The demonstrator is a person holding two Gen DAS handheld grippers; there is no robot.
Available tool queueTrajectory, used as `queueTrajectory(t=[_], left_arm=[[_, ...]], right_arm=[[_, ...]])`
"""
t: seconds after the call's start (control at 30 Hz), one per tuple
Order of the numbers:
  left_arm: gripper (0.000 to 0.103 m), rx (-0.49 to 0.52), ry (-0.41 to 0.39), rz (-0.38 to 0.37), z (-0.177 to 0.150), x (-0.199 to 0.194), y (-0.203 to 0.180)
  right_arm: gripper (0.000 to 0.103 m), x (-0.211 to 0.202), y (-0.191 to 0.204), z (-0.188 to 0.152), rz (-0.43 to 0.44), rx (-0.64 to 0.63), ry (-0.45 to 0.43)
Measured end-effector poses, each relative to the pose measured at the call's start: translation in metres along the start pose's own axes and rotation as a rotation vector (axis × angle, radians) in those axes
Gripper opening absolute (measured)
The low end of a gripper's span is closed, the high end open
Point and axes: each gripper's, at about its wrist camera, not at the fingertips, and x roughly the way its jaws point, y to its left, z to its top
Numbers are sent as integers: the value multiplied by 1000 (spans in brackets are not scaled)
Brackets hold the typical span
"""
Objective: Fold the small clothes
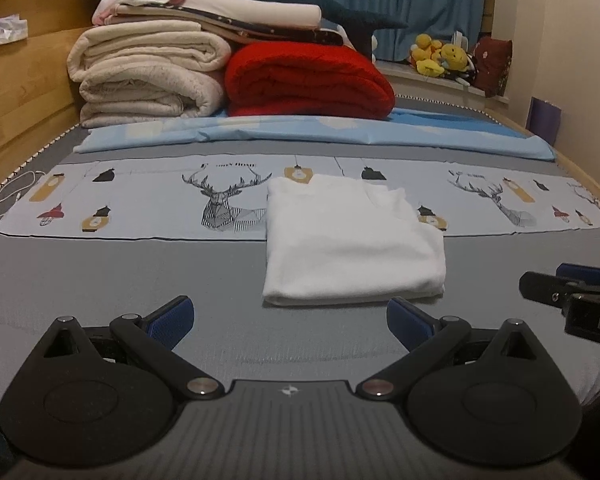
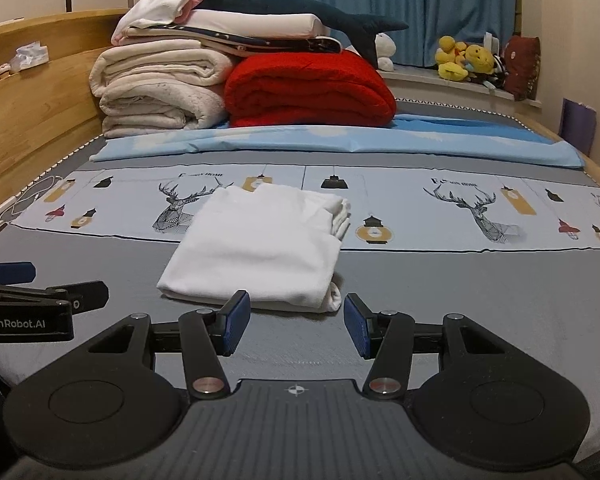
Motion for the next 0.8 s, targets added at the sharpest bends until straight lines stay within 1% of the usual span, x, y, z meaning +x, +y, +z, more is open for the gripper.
queueTrajectory(t=[0.2, 0.8], left_arm=[[103, -17, 10, -11, 1, 2, 1], [103, -10, 6, -17, 1, 2, 1]], right_arm=[[54, 1, 3, -1, 7, -2, 7], [54, 1, 7, 0, 15, -12, 9]])
